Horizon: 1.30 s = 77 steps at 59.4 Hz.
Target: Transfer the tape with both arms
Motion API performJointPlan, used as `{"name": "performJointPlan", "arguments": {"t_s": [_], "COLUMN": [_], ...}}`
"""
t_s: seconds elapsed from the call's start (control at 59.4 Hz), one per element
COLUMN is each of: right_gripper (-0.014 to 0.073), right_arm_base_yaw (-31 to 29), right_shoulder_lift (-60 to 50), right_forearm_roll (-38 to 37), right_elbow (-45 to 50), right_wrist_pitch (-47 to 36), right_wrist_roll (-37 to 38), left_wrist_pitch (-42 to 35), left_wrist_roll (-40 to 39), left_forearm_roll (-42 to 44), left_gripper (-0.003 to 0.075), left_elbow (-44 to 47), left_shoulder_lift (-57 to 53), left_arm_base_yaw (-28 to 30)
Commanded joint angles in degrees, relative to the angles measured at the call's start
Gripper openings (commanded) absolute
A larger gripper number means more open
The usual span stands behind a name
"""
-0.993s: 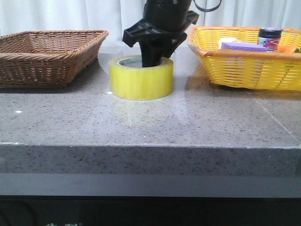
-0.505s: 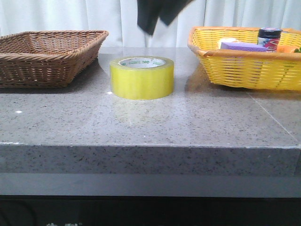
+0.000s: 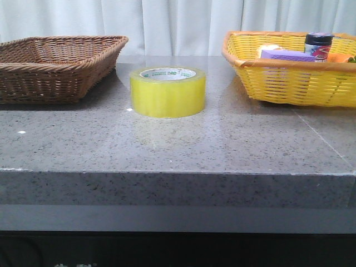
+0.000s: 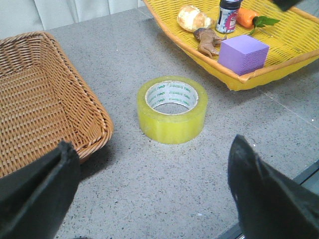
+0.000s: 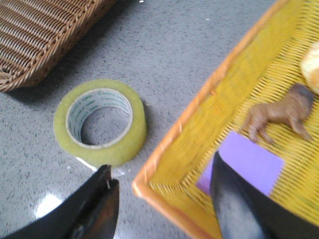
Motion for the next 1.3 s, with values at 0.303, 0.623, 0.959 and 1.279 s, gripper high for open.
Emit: {"name": "performJointPlan", "arguments": {"t_s": [0.303, 0.623, 0.959, 1.279], "right_gripper": [0.0436, 0.0436, 0.0436, 0.0436], "right_arm_base_yaw": [-0.7, -0.7, -0.7, -0.7], "right_shoulder_lift": [-26.8, -41.2, -42.2, -42.2], "right_forearm_roll": [1.2, 1.2, 1.3, 1.3], "right_elbow": [20.1, 29.6, 29.8, 29.8], "right_wrist_pitch": [-8.6, -8.8, -7.2, -7.2], "right_wrist_roll": [-0.1, -0.1, -0.1, -0.1], "left_wrist_pitch": [-4.4, -4.4, 3.8, 19.3], "left_wrist_roll": [-0.1, -0.1, -0.1, 12.5], "left_forearm_roll": [-0.3, -0.4, -0.9, -1.2], "left_gripper": [0.0598, 0.0597, 0.0597, 0.0597], "left_elbow": [-2.1, -2.1, -10.6, -28.8], "left_shoulder_lift": [-0.1, -0.1, 2.8, 18.6], "left_arm_base_yaw": [-0.6, -0.6, -0.6, -0.6]}}
